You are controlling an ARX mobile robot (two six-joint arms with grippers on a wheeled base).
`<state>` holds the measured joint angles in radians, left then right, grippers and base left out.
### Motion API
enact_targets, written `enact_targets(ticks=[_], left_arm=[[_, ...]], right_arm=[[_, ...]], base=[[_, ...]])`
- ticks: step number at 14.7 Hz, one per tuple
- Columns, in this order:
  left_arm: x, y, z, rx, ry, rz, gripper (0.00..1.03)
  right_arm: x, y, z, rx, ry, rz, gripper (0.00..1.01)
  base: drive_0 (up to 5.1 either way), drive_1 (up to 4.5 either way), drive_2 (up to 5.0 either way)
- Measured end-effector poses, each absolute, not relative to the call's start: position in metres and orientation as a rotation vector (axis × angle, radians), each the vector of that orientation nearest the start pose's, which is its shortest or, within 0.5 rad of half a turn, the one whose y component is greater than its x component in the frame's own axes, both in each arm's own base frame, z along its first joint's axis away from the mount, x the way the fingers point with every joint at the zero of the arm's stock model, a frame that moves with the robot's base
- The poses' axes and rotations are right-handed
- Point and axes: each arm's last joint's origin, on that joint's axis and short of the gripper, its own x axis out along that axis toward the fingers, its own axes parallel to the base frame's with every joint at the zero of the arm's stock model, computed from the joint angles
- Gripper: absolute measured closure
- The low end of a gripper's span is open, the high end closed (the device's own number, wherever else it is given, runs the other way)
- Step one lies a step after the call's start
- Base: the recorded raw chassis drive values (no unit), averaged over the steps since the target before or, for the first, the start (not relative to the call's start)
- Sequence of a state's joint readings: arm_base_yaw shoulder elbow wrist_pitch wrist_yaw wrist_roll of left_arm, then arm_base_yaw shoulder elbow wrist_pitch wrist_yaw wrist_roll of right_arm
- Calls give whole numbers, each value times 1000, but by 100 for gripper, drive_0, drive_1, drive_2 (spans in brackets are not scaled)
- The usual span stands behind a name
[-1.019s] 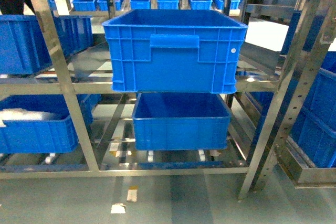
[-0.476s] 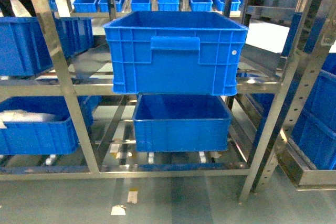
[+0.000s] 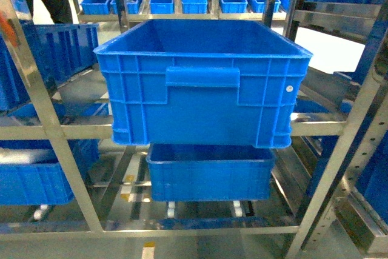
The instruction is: Pick red block from blue box to shelf
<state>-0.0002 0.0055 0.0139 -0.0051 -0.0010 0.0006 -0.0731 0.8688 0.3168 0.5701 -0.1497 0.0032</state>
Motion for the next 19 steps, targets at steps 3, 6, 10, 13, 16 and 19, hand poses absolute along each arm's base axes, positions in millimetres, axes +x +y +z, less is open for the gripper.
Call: enact_targets(ticks=[3,6,10,13,16,19], left_arm=[[97,0,167,1,-3,0,5],[97,0,167,1,-4,1,5],[97,0,167,1,-4,1,5],[97,0,167,1,-4,1,5],[97,0,167,1,-4,1,5],[97,0,167,1,-4,1,5]], right_arm=[[187,-9,228,2,-10,78,73],[187,-9,228,3,-7,76,73],[187,-9,228,2,-7,76,73],[187,-9,228,3,-7,76,73],[187,-9,228,3,-7,76,73],[187,-9,228,2,-7,76,73]], base=[[8,441,-425],[8,441,-425],[2,110,-106],[0,0,0],[0,0,0],[0,0,0]])
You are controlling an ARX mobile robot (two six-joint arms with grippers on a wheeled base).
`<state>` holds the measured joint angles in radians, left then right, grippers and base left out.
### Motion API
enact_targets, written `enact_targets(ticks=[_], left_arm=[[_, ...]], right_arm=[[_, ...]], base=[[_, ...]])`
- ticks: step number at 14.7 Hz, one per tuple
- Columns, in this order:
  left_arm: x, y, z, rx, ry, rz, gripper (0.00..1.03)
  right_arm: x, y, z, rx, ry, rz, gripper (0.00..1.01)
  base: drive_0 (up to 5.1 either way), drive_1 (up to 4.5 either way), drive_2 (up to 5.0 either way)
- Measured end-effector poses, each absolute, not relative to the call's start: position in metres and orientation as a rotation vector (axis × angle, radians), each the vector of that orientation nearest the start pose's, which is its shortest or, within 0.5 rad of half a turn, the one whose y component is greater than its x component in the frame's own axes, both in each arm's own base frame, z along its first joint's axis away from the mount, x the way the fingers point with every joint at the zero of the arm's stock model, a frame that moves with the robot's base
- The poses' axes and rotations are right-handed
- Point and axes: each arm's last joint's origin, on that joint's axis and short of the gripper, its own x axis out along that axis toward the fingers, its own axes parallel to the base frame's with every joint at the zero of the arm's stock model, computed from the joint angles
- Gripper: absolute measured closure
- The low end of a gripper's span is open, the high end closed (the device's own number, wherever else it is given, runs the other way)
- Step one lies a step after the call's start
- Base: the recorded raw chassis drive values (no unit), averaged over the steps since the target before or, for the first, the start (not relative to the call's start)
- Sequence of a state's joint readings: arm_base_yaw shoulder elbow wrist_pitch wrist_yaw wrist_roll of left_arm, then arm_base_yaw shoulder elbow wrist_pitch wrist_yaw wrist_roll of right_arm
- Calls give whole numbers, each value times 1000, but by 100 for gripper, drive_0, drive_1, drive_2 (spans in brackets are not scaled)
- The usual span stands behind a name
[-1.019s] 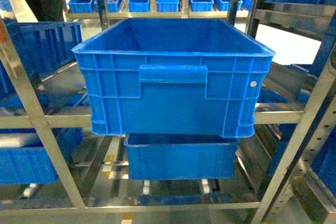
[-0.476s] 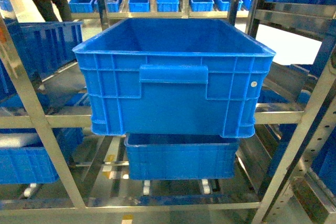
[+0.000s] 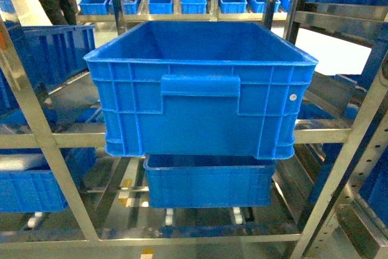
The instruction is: Pick red block from blue box to shelf
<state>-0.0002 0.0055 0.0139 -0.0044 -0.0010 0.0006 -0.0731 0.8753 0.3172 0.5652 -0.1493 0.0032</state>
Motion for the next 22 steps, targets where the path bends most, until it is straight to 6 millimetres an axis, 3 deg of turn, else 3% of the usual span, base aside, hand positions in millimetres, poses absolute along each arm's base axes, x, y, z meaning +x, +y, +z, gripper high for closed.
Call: enact_targets(ticks=[22], left_arm=[[97,0,167,1,-4,1,5]], right_arm=[[187,-9,228,3,-7,76,73]], base=[[0,0,0]])
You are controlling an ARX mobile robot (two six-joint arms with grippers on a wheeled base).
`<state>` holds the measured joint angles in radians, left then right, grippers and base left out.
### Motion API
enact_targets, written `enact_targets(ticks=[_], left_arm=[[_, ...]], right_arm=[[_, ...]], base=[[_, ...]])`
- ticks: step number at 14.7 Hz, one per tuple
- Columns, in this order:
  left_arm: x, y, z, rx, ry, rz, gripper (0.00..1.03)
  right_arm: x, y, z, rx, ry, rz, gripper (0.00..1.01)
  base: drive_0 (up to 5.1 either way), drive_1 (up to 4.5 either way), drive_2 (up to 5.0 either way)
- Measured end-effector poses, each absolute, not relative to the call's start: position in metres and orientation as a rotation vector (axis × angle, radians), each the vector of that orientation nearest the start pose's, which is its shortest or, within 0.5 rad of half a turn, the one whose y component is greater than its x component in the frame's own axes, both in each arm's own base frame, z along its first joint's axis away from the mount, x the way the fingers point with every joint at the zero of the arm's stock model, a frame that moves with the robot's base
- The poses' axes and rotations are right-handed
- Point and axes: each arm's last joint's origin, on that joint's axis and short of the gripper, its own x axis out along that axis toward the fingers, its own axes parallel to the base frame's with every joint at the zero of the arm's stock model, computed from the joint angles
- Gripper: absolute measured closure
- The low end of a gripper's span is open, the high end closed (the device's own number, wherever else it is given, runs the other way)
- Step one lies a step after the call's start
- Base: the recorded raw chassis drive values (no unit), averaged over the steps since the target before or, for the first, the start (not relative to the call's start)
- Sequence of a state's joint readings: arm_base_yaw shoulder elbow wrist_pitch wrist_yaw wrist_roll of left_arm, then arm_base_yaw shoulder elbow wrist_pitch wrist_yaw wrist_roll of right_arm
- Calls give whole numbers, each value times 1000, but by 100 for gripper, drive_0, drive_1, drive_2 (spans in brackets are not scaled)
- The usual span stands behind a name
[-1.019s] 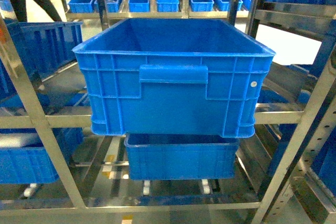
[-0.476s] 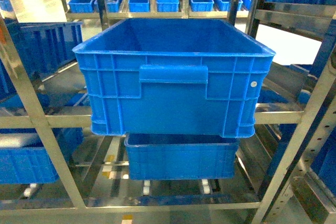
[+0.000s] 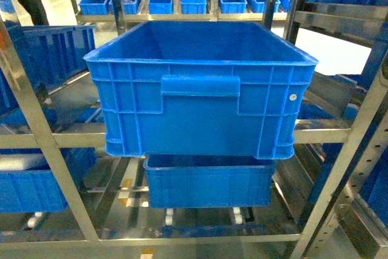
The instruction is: Pick red block from blue box to shelf
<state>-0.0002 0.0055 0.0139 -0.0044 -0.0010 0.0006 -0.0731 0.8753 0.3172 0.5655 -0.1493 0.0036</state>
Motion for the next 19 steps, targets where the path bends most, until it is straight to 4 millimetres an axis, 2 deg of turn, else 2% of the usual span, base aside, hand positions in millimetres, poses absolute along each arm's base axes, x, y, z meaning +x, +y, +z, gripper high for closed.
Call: enact_targets(ticks=[19], left_arm=[[97,0,167,1,-4,1,5]], right_arm=[[187,-9,228,2,-7,76,73]], base=[[0,0,0]])
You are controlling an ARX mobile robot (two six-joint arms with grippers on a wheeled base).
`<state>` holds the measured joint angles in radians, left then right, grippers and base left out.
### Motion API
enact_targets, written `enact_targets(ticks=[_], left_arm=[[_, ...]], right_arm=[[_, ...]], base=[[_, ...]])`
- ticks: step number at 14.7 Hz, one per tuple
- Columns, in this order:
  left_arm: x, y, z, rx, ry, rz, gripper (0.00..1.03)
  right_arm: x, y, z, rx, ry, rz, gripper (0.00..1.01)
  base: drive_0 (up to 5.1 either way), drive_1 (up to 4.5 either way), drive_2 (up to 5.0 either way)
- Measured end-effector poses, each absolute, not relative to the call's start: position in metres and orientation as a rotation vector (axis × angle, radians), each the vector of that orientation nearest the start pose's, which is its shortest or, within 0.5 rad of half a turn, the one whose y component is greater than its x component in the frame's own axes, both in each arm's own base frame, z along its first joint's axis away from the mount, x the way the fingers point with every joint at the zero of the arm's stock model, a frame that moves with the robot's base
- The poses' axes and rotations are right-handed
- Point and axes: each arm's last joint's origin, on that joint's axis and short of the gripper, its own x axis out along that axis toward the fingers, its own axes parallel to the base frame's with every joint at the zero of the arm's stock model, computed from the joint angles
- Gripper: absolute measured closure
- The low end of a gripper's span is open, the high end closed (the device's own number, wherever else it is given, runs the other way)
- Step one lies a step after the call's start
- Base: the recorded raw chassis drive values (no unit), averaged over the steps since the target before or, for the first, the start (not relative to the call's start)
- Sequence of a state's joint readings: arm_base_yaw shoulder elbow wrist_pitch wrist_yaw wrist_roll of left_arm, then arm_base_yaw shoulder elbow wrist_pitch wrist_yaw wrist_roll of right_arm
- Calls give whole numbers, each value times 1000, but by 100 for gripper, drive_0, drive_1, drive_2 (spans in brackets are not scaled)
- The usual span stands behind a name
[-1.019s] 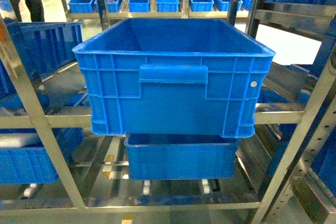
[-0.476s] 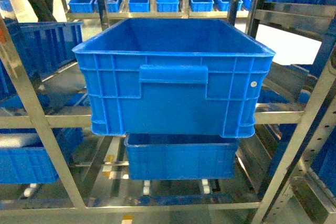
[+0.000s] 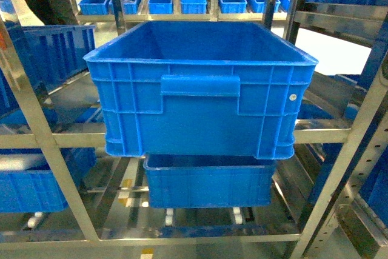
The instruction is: Pick red block from blue box to shelf
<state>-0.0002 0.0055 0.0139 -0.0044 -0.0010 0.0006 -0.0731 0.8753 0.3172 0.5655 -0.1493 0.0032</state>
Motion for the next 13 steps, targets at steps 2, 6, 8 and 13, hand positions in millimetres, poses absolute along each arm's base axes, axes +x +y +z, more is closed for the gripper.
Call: enact_targets(ticks=[2,6,8,13], left_arm=[[97,0,167,1,-4,1,5],[97,0,167,1,-4,1,5],[97,0,167,1,-4,1,5],[97,0,167,1,-4,1,5]], right_arm=[[187,-9,228,2,-7,76,73],[187,-9,228,2,-7,76,73],[187,-9,228,2,-7,76,73],[187,-9,228,2,-7,76,73]], base=[[0,0,0],[0,0,0],[0,0,0],[0,0,0]])
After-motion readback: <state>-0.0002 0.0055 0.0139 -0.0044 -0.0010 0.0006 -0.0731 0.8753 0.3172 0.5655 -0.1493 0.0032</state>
